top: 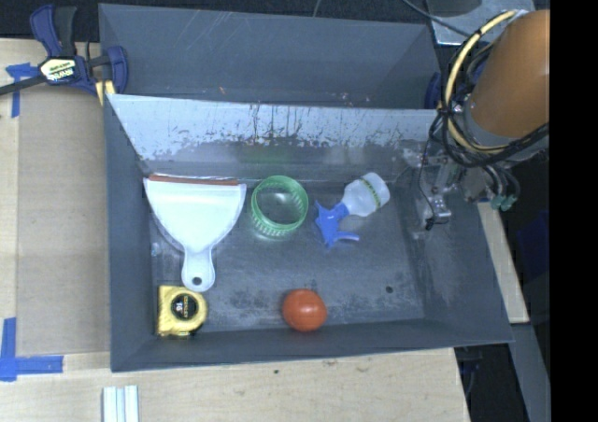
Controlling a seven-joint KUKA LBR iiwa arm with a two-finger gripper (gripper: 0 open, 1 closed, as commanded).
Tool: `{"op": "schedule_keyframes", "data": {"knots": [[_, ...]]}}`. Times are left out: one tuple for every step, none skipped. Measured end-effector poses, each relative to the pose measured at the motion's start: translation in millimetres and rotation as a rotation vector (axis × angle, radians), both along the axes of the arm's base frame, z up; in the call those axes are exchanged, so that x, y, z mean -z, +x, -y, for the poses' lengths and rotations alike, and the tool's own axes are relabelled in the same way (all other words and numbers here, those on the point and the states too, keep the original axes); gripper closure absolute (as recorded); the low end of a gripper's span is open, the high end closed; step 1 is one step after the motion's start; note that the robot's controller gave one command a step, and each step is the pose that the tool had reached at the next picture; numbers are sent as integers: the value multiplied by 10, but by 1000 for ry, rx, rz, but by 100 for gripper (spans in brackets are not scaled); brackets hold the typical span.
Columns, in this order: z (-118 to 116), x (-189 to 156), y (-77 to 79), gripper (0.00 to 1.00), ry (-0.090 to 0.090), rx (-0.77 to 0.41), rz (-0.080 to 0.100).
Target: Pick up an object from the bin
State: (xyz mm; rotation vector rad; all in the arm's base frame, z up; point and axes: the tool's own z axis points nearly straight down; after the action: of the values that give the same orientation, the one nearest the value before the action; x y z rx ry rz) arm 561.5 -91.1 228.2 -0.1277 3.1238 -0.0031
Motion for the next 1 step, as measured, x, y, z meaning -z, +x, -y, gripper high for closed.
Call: {"op": "schedule_keyframes", "data": {"knots": [[-505, -53, 177, 0, 2, 82, 8]]}}
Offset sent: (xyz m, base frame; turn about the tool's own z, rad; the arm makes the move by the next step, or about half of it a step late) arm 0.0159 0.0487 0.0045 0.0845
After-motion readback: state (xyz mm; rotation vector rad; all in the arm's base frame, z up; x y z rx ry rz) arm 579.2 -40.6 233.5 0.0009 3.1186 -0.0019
